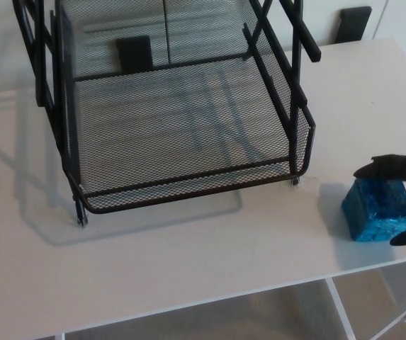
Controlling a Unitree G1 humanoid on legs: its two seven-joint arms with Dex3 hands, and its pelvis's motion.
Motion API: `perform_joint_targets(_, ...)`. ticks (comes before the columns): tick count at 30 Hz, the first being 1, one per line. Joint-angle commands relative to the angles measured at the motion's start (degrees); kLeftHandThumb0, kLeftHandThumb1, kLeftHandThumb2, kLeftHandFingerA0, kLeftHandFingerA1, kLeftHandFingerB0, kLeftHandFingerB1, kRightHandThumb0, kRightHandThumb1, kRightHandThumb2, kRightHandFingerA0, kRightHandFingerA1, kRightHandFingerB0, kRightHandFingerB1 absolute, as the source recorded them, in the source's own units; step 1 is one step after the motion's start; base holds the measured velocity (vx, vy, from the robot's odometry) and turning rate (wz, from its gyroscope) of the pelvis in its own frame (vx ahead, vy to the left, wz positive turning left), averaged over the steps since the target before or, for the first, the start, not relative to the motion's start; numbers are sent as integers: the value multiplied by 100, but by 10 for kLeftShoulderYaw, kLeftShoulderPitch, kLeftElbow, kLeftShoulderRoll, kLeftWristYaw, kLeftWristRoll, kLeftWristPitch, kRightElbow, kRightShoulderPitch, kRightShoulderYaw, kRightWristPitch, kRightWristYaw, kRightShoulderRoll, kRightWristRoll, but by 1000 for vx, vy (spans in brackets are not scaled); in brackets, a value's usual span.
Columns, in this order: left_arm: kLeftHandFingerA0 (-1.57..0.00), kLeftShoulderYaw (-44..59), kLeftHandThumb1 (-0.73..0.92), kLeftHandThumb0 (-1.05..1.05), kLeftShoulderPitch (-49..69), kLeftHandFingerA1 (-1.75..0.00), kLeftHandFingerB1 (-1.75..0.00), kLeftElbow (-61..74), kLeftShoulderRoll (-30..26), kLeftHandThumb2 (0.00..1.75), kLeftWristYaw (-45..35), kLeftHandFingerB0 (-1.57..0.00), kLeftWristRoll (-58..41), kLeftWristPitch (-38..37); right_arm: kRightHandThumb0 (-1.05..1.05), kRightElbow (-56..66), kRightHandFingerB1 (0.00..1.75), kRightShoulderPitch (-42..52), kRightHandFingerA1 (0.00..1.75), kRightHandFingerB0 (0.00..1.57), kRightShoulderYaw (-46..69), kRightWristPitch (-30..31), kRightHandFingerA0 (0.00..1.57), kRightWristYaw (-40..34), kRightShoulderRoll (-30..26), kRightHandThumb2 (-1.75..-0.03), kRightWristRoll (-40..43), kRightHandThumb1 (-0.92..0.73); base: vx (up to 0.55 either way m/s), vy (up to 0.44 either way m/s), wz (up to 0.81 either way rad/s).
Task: The robot walks towards a desk on which a file tray is kept in the middle and a cube is kept to its right. The robot lifts the cube using its right hand and places it on the file tray.
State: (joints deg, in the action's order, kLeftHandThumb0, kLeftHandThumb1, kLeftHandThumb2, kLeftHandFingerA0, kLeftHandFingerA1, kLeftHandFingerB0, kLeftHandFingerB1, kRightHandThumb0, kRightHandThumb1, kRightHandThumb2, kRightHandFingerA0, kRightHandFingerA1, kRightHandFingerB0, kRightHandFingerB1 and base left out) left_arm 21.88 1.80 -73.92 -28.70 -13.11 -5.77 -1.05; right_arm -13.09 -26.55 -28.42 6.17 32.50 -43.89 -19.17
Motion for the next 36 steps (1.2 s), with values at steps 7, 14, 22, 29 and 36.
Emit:
perform_joint_targets(7, -110, -28, 64, -69, 0, -134, -102, -1, -5, 156, 15, -48, 18, -14, -54, 12, 30, 43, 74, 26, -86, -2, 68, -180, -16, -59, -268, -60, 0, 0, 0)
perform_joint_targets(14, -75, -21, 65, -73, -3, -121, -99, 1, -5, 161, -7, -35, 5, -9, -24, -21, 57, 96, 156, 89, -64, -1, 93, -372, 39, -60, -271, -69, 0, 0, 0)
perform_joint_targets(22, -84, -28, 67, -71, -10, -123, -101, 1, -6, 160, 3, -40, 13, -9, -29, -3, 62, 119, 162, 90, -15, 0, 90, -432, 55, -58, -242, -62, 0, 0, 0)
perform_joint_targets(29, -87, -28, 65, -72, -8, -123, -97, -2, -2, 158, 10, -37, 8, -5, -21, 17, 69, 121, 145, 89, 78, -4, 92, -415, 37, -66, -184, -71, 0, 0, 0)
perform_joint_targets(36, -89, -25, 66, -73, -4, -126, -99, -1, -4, 160, 7, -35, 3, -9, -17, 58, 61, 46, 143, 91, 228, 27, 87, -337, 5, -71, -113, -75, 0, 0, 0)
